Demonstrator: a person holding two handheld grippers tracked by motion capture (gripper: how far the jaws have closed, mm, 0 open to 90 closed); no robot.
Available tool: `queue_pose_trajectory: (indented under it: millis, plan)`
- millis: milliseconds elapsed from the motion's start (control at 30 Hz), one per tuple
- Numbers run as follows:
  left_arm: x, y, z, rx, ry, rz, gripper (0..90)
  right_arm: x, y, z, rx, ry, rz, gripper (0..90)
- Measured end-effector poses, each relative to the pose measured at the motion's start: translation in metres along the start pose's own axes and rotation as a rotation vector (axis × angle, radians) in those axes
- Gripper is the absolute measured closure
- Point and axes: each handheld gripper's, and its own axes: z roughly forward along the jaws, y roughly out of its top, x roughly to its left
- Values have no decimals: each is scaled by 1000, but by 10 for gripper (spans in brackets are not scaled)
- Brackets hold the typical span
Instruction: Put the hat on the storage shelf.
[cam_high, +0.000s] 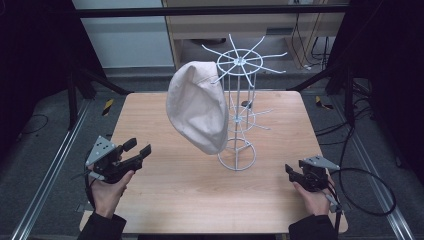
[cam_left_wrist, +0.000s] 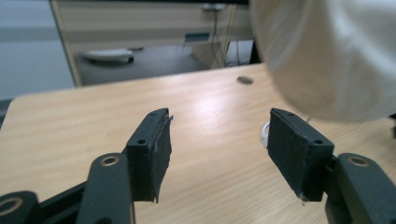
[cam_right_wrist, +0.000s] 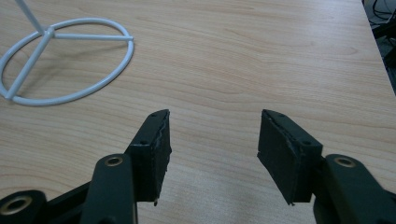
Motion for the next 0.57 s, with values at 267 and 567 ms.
queue_pose_trajectory:
  millis: [267,567]
  plan:
    - [23,-49,10,126,68,-14,341,0,-1,0,-2,-3,2,399]
    - [50,-84,14,240,165,-22,311,0,-1,1,-7,1,7,343]
